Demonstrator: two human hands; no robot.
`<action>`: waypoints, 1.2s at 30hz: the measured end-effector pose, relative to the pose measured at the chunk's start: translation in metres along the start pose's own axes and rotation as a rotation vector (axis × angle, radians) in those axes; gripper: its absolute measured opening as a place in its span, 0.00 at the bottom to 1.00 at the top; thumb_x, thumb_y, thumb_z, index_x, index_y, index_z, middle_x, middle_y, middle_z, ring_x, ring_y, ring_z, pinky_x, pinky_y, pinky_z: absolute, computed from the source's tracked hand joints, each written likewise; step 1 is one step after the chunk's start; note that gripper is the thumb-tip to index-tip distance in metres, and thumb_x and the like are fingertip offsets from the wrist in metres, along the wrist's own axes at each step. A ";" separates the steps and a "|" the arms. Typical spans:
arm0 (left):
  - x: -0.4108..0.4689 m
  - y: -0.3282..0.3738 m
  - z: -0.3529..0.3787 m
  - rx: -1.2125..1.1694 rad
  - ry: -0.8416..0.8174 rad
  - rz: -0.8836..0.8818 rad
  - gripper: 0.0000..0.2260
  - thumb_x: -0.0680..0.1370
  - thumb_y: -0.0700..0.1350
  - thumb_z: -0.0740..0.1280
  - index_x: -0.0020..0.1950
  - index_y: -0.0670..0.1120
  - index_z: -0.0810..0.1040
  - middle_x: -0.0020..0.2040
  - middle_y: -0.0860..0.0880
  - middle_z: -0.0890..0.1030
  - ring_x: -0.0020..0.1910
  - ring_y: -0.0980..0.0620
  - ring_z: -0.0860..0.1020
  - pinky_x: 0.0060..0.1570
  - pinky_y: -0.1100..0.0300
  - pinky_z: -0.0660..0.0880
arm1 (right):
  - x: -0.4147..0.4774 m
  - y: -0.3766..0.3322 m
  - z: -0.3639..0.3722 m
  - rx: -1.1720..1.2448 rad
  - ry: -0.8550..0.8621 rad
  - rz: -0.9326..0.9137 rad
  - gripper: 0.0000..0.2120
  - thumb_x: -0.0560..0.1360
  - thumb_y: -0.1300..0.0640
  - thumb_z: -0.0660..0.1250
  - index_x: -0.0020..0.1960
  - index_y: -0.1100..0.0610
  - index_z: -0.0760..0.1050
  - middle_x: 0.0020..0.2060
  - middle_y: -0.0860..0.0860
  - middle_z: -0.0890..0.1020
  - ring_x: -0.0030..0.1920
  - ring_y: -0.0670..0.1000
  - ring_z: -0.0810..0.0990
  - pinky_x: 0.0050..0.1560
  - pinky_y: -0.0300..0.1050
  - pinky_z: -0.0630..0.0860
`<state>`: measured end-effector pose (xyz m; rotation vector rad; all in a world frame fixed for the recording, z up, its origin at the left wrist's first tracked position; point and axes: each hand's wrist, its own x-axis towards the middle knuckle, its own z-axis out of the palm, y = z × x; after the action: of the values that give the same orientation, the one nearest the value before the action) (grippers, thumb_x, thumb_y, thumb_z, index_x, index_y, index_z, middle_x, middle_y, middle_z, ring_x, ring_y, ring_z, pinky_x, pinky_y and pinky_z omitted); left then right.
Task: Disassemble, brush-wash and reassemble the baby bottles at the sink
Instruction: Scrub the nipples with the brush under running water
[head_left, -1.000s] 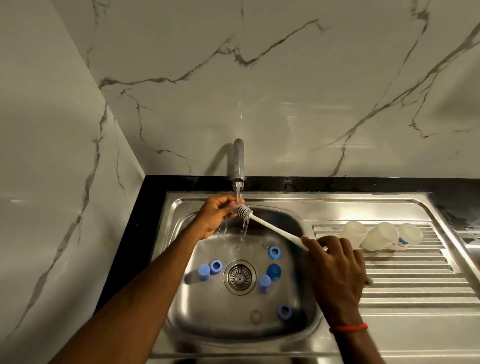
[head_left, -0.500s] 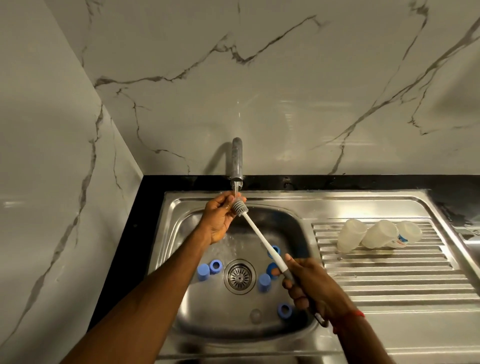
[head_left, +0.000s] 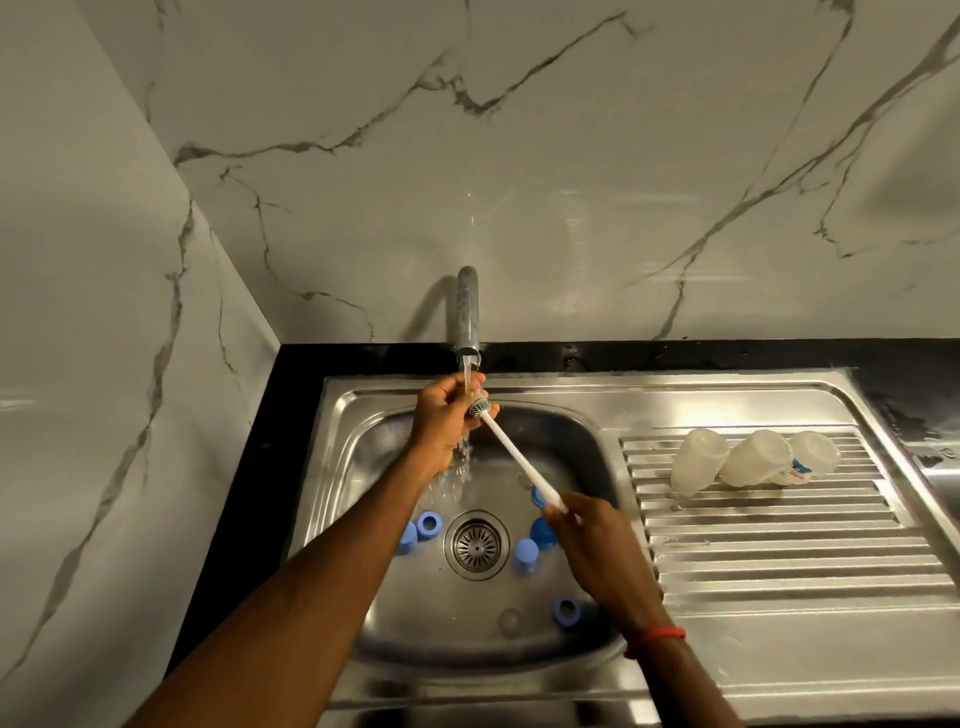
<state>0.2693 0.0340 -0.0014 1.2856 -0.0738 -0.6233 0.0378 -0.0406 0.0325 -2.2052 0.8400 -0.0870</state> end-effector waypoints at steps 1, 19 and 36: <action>0.001 0.000 0.000 0.032 0.006 0.019 0.06 0.82 0.37 0.65 0.52 0.40 0.81 0.50 0.41 0.81 0.53 0.40 0.81 0.49 0.47 0.83 | -0.001 -0.005 -0.001 0.192 -0.114 0.102 0.15 0.81 0.45 0.63 0.52 0.56 0.80 0.32 0.47 0.78 0.27 0.43 0.73 0.27 0.36 0.67; 0.008 0.002 -0.005 -0.283 0.506 -0.118 0.14 0.83 0.45 0.64 0.59 0.34 0.79 0.45 0.41 0.81 0.41 0.48 0.81 0.37 0.62 0.82 | -0.028 -0.008 -0.007 -0.519 0.155 -0.202 0.17 0.78 0.48 0.67 0.66 0.50 0.75 0.35 0.52 0.79 0.30 0.54 0.78 0.28 0.44 0.63; -0.066 -0.012 -0.044 0.825 -0.070 0.423 0.26 0.75 0.37 0.74 0.72 0.51 0.75 0.56 0.53 0.82 0.55 0.59 0.80 0.54 0.70 0.77 | -0.049 0.017 -0.027 -0.151 0.119 0.046 0.12 0.80 0.46 0.65 0.59 0.49 0.79 0.42 0.51 0.84 0.41 0.52 0.81 0.40 0.45 0.75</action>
<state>0.2264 0.1023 -0.0070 1.9621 -0.7011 -0.2606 -0.0185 -0.0372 0.0494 -2.3381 0.9910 -0.1373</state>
